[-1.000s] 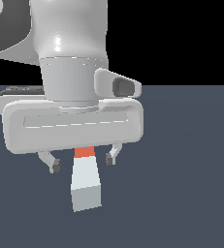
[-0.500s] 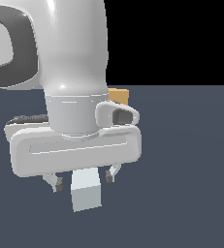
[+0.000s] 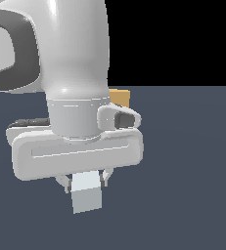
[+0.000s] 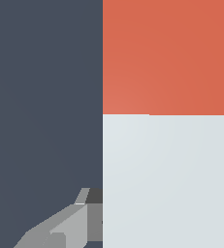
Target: Insert the peg into the horizontal hole in a box.
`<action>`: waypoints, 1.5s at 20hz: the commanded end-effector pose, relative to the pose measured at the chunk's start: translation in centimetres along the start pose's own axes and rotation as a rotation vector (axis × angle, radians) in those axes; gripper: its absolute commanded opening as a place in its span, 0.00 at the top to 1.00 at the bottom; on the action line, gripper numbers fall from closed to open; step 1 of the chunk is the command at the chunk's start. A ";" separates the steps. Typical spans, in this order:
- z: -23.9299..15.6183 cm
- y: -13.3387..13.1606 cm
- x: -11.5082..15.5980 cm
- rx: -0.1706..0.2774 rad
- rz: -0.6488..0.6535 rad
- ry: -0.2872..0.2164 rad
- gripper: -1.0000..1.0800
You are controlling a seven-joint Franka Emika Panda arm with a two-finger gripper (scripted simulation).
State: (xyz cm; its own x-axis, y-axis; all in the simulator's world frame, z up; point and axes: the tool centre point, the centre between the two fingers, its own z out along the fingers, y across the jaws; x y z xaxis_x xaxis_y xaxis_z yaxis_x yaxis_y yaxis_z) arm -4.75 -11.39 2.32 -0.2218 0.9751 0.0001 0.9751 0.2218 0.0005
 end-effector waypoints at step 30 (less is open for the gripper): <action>-4.2 3.5 12.7 0.000 0.212 0.000 1.00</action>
State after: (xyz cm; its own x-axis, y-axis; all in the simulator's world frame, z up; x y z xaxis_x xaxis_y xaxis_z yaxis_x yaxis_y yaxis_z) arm -4.40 0.94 6.07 -0.0285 0.9996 0.0006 0.9996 0.0285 -0.0028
